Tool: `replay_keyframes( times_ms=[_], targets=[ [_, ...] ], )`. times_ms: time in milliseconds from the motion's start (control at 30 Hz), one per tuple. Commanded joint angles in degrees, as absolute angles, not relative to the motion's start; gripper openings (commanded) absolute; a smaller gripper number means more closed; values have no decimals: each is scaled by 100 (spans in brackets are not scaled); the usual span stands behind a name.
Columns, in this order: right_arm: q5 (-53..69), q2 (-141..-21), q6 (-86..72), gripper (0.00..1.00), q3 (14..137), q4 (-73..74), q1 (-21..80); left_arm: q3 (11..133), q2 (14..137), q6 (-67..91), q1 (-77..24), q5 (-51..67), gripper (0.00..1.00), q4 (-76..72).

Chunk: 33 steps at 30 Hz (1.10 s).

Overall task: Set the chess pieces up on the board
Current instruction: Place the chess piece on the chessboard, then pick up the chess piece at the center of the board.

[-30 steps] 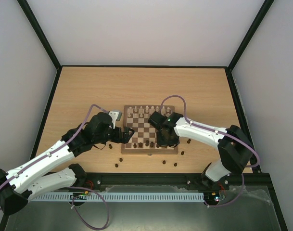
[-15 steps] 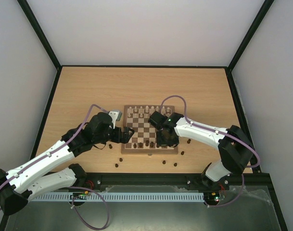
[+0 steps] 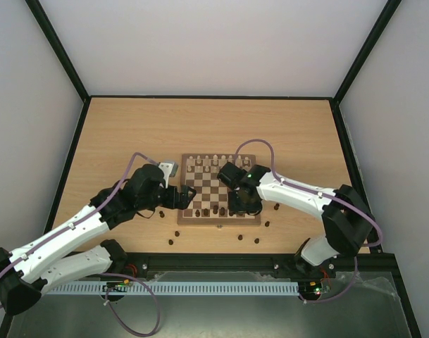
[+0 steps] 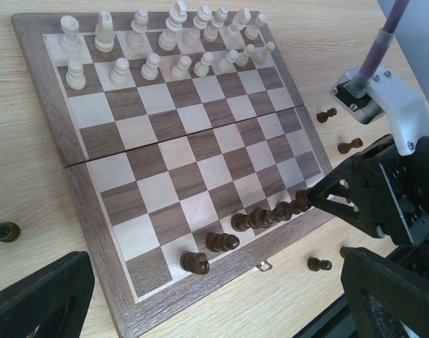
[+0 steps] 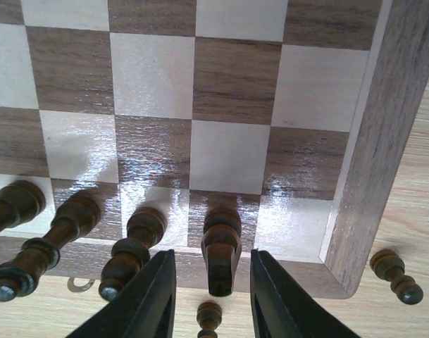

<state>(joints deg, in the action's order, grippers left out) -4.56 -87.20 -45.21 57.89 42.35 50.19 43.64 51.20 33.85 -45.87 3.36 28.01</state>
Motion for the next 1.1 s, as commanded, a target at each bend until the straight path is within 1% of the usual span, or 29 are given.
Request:
replay_keyframes(
  times_ms=[0,100,133,200,233,367,400,500,600,633,667,700,800,933,1067],
  targets=[
    [-527,-8443,-4518,33,5896,4596,5008,4329,5080,3387,-4513,290,99,2830],
    [-691,-8235,-4527,38,6017,4742,5000,4337,5092,3398,-4500,290,99,2794],
    [-813,-8146,-4535,43,6066,4818,4983,4328,5107,3397,-4492,290,99,2776],
    [-1002,-7972,-4506,51,6128,4939,4839,4329,5138,3397,-4483,298,99,2729],
    [-1034,-7871,-4448,56,6114,4944,4655,4325,5160,3401,-4482,299,99,2703],
    [-951,-7424,-4082,67,5822,4697,3869,4284,5223,3396,-4465,328,99,2567],
    [-911,-7351,-4000,71,5740,4655,3648,4277,5247,3393,-4465,344,99,2532],
    [-723,-7236,-3747,89,5427,4535,2974,4235,5322,3386,-4456,434,99,2436],
    [-460,-7238,-3664,96,5078,4265,2384,4214,5354,3383,-4456,502,99,2375],
    [-397,-7260,-3530,93,4969,4190,2234,4208,5353,3382,-4456,516,99,2361],
    [-368,-7297,-3517,84,4915,4165,2143,4210,5357,3376,-4456,526,99,2362],
    [-366,-7347,-3541,76,4952,4193,2115,4207,5355,3372,-4456,541,99,2364],
    [-415,-7425,-3678,73,4885,4172,2093,4220,5354,3337,-4456,600,99,2365],
    [-331,-7443,-3942,62,4652,4134,2094,4230,5321,3299,-4454,670,99,2406],
    [-302,-7274,-4134,56,4287,4113,2092,4265,5279,3243,-4447,725,99,2473]
  ],
)
